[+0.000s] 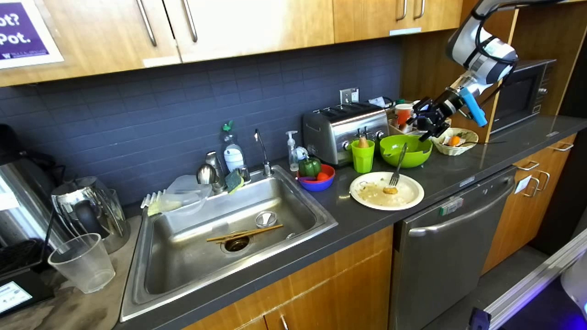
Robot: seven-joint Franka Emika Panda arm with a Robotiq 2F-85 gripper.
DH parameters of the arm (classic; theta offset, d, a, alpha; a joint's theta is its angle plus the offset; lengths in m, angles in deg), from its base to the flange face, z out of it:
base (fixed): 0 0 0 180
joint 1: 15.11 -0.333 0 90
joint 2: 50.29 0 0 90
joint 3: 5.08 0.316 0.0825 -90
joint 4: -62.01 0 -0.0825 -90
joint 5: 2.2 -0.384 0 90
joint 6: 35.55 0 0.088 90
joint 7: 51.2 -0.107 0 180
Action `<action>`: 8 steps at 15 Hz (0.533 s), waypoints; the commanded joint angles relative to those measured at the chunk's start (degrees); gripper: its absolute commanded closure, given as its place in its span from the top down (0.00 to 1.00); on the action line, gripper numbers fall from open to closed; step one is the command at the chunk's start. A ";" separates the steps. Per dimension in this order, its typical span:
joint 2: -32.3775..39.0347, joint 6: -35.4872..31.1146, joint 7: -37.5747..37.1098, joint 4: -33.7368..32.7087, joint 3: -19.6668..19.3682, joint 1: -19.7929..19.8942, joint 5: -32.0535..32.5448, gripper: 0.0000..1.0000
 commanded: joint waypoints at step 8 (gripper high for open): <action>1.07 -3.93 4.24 1.62 2.29 0.22 -1.33 1.00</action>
